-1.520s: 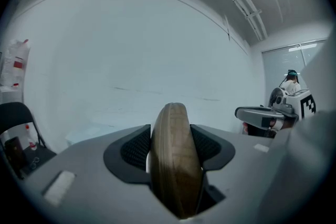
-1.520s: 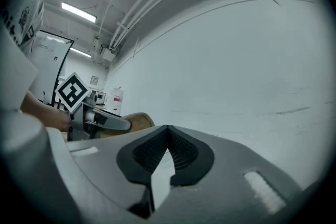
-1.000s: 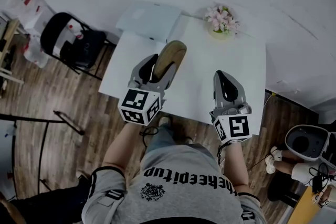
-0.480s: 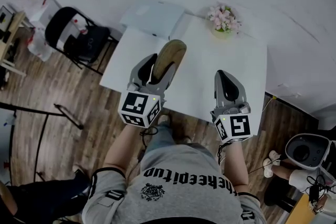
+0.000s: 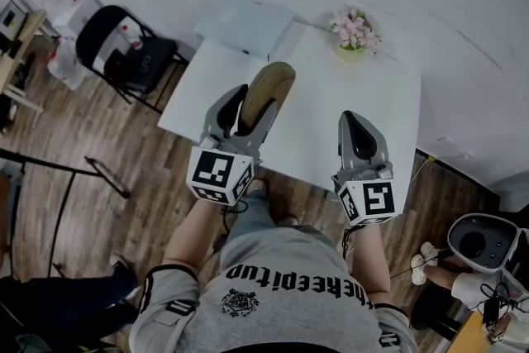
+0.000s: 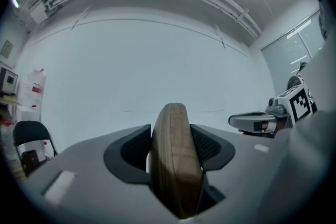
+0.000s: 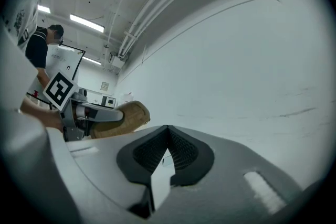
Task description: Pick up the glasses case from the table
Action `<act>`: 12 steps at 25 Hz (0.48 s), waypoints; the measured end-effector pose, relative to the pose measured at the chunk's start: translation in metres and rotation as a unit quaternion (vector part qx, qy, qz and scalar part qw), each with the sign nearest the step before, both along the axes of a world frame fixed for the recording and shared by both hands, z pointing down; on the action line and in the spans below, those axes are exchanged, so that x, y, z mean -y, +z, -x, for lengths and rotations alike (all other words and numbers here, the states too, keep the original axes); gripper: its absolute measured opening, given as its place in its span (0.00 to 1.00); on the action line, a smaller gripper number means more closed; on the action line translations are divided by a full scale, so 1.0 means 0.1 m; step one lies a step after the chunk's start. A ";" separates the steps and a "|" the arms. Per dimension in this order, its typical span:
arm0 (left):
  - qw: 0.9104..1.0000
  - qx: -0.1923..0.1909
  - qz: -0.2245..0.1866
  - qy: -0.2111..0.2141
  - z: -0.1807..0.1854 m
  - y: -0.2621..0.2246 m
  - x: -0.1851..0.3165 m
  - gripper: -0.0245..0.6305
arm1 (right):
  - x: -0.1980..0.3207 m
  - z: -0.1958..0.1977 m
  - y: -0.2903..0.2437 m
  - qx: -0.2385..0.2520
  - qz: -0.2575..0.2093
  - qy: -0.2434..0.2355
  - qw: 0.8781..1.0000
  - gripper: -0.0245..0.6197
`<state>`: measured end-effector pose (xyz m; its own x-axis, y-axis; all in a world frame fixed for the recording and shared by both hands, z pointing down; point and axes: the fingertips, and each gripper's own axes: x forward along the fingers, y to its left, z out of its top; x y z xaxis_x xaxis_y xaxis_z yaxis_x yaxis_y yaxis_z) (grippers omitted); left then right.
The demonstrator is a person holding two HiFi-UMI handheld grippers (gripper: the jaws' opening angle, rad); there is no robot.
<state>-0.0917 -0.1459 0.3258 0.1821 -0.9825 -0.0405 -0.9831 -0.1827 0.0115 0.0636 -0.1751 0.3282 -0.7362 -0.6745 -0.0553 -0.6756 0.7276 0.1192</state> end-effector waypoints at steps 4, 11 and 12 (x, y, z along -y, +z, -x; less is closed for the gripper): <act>1.000 0.001 -0.006 -0.005 -0.01 -0.03 -0.05 0.42 | -0.02 -0.02 0.00 0.003 0.002 -0.003 1.000 0.04; 1.000 0.001 -0.012 -0.009 -0.04 -0.06 -0.09 0.42 | -0.03 -0.06 0.00 0.006 0.007 -0.003 1.000 0.04; 1.000 0.001 -0.013 -0.009 -0.05 -0.07 -0.10 0.42 | -0.03 -0.06 0.00 0.005 0.007 -0.003 1.000 0.04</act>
<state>-0.0868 -0.1364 0.3190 0.1640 -0.9842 -0.0661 -0.9863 -0.1647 0.0043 0.0701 -0.1721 0.3281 -0.7400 -0.6704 -0.0541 -0.6720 0.7335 0.1020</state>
